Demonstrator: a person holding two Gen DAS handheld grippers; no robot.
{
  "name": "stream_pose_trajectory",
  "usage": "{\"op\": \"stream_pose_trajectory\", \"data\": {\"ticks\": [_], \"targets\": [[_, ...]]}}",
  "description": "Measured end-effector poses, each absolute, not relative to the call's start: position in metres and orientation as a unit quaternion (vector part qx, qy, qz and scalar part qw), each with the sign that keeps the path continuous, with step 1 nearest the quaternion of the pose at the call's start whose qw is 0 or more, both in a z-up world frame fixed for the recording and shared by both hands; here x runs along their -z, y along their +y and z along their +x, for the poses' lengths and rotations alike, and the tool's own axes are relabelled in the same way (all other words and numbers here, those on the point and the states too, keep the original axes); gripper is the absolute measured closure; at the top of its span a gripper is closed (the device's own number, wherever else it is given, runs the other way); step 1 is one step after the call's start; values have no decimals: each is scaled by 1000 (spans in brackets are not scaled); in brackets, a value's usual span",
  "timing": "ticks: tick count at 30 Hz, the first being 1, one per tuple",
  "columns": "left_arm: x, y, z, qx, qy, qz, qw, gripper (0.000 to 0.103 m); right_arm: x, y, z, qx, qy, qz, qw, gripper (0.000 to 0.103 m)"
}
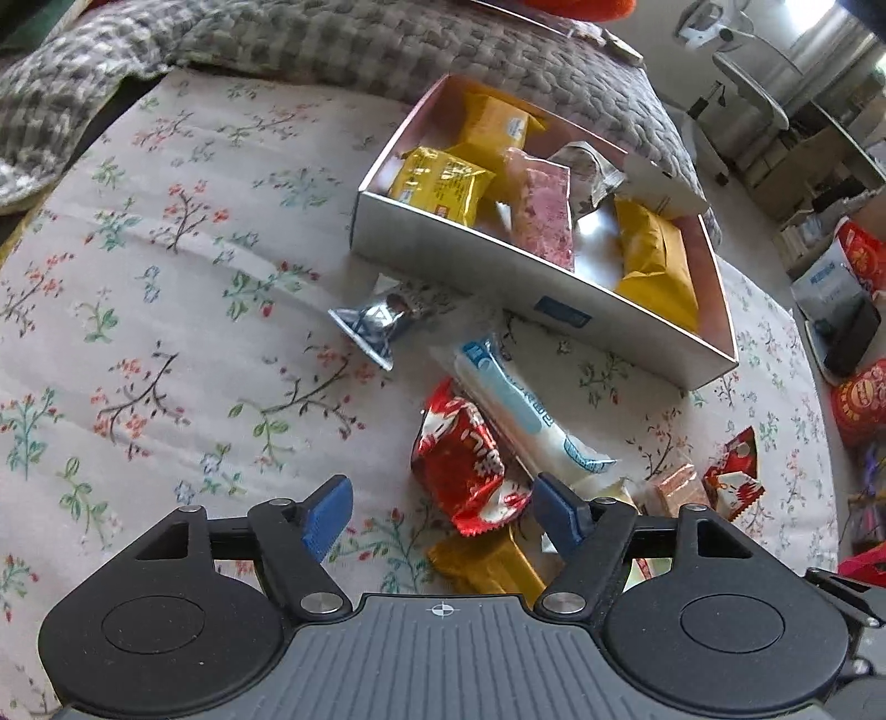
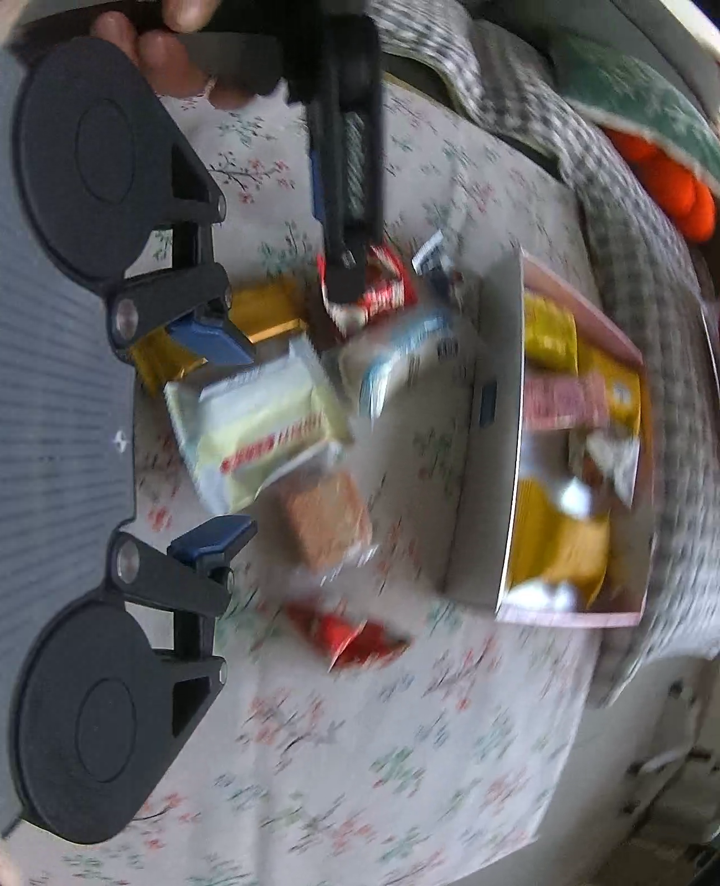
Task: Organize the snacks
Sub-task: 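Grasp the red candy with the left gripper while the right grasps the white-green bar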
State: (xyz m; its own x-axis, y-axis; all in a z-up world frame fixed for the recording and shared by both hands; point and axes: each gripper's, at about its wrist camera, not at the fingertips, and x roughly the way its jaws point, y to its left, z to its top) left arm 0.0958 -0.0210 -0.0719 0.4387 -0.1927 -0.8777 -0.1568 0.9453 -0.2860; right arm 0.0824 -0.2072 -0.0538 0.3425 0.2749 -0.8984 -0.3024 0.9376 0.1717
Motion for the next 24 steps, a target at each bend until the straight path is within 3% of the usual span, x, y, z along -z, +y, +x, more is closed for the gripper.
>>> {"op": "stream_pose_trajectory", "data": {"ticks": [8,12,16,17,18,20,24], "targets": [[83,-24,108,1,522,-129,843,36,67,-188,85,-185,535,-72,821,51],[83,-24,109,7,519,-120,846,61,70,-185,84,-185,523,-91,827,51],[83,-22,109,6,517,-116,848,69,73,-179,85,-186,515,-105,830,51],[82,-22,109,6,516,-115,849,70,74,-178,85,-186,515,-109,830,53],[82,-21,109,5,516,-114,849,77,75,-177,86,-184,513,-113,831,55],[80,-20,108,5,514,-117,850,79,73,-177,87,-189,510,-110,832,70],[79,-18,107,6,512,-122,850,79,68,-179,88,-190,508,-97,834,85]]}}
